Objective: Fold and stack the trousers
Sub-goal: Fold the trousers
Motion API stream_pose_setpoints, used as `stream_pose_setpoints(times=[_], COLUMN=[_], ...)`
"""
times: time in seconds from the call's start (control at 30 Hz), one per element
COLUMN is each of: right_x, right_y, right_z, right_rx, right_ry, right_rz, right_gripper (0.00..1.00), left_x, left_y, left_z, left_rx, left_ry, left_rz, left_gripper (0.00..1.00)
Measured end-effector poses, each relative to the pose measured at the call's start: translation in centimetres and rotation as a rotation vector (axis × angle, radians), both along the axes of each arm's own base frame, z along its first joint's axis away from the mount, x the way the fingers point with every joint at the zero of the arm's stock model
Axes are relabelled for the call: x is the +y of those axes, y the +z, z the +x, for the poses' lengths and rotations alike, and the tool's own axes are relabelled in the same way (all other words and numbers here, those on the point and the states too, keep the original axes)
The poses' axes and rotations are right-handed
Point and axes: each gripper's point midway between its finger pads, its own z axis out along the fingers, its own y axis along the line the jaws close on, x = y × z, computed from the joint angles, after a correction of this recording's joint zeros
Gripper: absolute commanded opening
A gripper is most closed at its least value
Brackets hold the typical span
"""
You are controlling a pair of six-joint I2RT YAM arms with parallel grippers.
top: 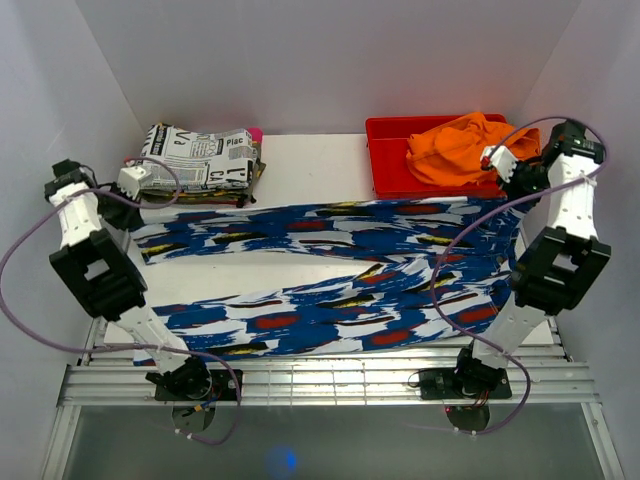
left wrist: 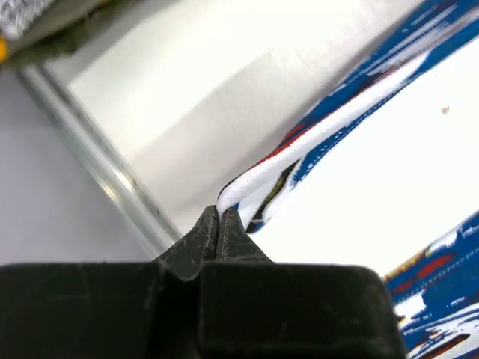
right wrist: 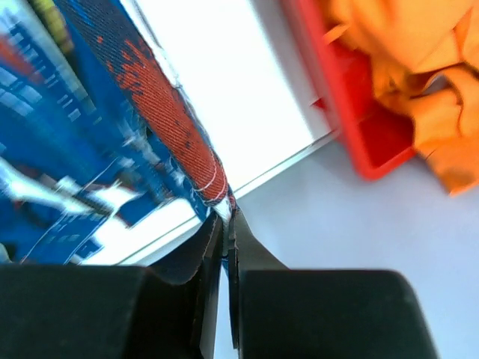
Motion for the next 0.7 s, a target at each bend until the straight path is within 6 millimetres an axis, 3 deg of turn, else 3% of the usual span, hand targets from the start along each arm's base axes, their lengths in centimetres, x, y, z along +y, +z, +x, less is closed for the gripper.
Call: stream_pose_setpoints(times=[0.1, 0.17, 0.27, 0.43, 0.53, 0.7], right_x=[-0.3, -0.6, -1.3, -1.9, -1.3, -1.4], right_y=[0.4, -0.4, -2.5, -8.2, -11.0, -13.6], right_z=[-3.4, -6.5, -10.7, -18.5, -21.4, -22.6], right_rx=[-0.014, -0.003, 0.035, 0.171, 0.238, 0.281], right_ry=[0.019, 0.036, 0.049, 0.08, 0.108, 0.125], right_rz=[-0.019, -0.04, -0.072, -0.1, -0.109, -0.147], right_gripper=[0.08, 0.08, 0.08, 0.08, 0.08, 0.08], left_x=[-0.4, -1.0, -2.2, -4.1, -4.4, -4.1], left_y=[1.0, 0.1, -3.1, -8.8, -10.8, -11.5], left_z=[-5.7, -9.8, -15.8, -23.9, -26.6, -27.0], left_rx=[-0.023, -0.009, 0.057, 0.215, 0.312, 0.37], left_ry=[0.009, 0.0, -0.034, -0.1, -0.128, -0.095], left_rz=[0.037, 0.063, 0.095, 0.096, 0.089, 0.06], left_gripper=[0.0, 0.0, 0.0, 0.0, 0.0, 0.0])
